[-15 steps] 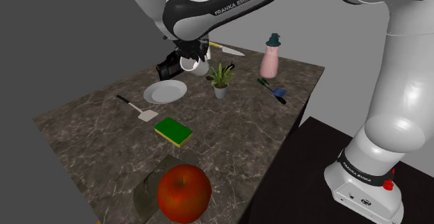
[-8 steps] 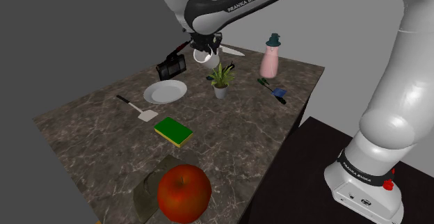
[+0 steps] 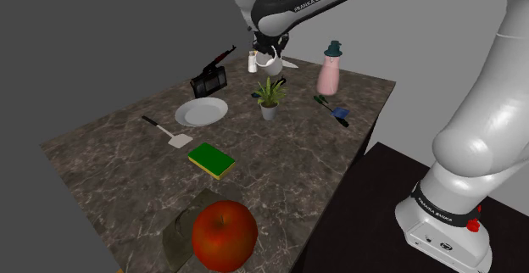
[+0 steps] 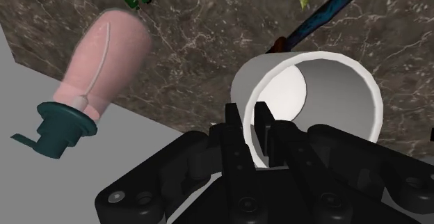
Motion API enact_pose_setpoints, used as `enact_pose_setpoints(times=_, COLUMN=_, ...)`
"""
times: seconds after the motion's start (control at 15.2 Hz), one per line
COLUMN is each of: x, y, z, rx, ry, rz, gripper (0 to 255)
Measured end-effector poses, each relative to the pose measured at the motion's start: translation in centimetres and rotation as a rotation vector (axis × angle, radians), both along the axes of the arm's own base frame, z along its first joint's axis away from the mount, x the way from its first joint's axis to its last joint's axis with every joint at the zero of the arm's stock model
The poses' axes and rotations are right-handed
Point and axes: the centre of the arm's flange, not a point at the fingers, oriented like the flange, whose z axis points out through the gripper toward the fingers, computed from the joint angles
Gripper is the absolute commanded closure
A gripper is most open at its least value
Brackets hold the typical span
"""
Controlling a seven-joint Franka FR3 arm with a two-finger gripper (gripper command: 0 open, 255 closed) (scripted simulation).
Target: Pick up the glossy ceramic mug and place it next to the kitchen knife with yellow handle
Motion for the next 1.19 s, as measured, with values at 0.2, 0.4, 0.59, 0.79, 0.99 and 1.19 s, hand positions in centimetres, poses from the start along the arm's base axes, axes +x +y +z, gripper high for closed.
enact_pose_setpoints(times=0.2, x=0.2, y=-3.7, z=0.4, rx=0.0, ry=-0.001, rz=0.0, gripper=255)
enact_pose_setpoints(times=0.4, x=1.3, y=-7.8, z=0.3, rx=0.0, ry=0.0, rz=0.0, gripper=255)
enact_pose_setpoints(times=0.59, x=2.4, y=-11.7, z=0.5, rx=0.001, ry=-0.001, rz=0.0, gripper=255)
enact_pose_setpoints(times=0.79, x=3.1, y=-15.5, z=0.2, rx=0.0, ry=0.0, rz=0.0, gripper=255)
enact_pose_setpoints(times=0.99, x=3.7, y=-19.2, z=0.5, rx=0.001, ry=0.0, rz=0.001, gripper=255)
enact_pose_setpoints(times=1.19, x=4.5, y=-23.2, z=0.2, rx=0.001, ry=0.0, rz=0.001, gripper=255)
